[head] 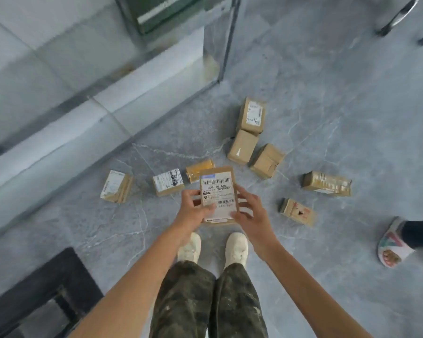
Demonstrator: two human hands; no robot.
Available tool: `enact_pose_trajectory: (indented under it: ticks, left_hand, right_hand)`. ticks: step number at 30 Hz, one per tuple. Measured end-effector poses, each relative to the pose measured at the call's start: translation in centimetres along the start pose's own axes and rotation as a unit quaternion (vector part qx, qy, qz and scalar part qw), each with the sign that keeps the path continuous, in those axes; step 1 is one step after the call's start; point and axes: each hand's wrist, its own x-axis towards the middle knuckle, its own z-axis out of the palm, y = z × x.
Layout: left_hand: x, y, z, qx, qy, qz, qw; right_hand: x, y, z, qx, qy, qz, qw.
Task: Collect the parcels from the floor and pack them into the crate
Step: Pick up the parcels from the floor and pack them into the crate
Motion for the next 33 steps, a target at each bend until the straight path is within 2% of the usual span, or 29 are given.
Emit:
enact_pose_trajectory:
  ticks: [4, 7, 11, 13, 16, 20, 26, 29, 31, 33]
  left_hand:
    - [-10.5, 9.9, -1.0, -0.048, 0.004, 0.118, 0.992]
    - [-19.1, 15.7, -1.4, -0.078, 0.000, 0.197, 0.977]
    - [-30.2, 19.6, -1.5, -0.103, -0.036, 0.267, 0.958]
    - [-34.7, 20.1, -1.3, -0.096, -0.026, 0.298, 0.949]
    - [-39.7, 19.7, -0.6, -0.067, 0.020, 0.336, 0.939]
    - [-45.1, 18.6, 1.5, -0.026, 0.129, 0.382, 0.915]
    - [-53.4, 16.8, 3.4, -0.186, 0.097, 0.396, 0.894]
    - [-57.5, 15.4, 3.9, -0.236, 0.137, 0.413, 0.869]
    - [-59.9, 14.0, 3.9, -0.245, 0.144, 0.418, 0.863]
    - [-62.3, 12.2, 3.3, -0.211, 0.147, 0.415, 0.873]
  right_hand:
    - [-5.5, -12.6, -1.9, 0.003, 0.012, -0.125, 0.992]
    - [-10.7, -20.5, -2.9, 0.048, 0.010, -0.194, 0.980]
    - [-18.1, -27.5, -4.0, 0.096, -0.010, -0.281, 0.955]
    - [-21.3, -29.6, -4.8, 0.111, -0.015, -0.307, 0.945]
    - [-25.4, -31.2, -6.2, 0.124, -0.028, -0.334, 0.934]
    - [-30.6, -31.9, -8.1, 0.139, -0.080, -0.347, 0.924]
    - [-38.8, -32.9, -10.1, 0.122, -0.113, -0.391, 0.905]
    - [-42.7, -32.6, -9.8, 0.101, -0.116, -0.348, 0.925]
    - [-45.7, -31.9, -9.1, 0.112, -0.182, -0.302, 0.929]
    - [-48.3, -31.2, -8.2, 0.134, -0.250, -0.284, 0.916]
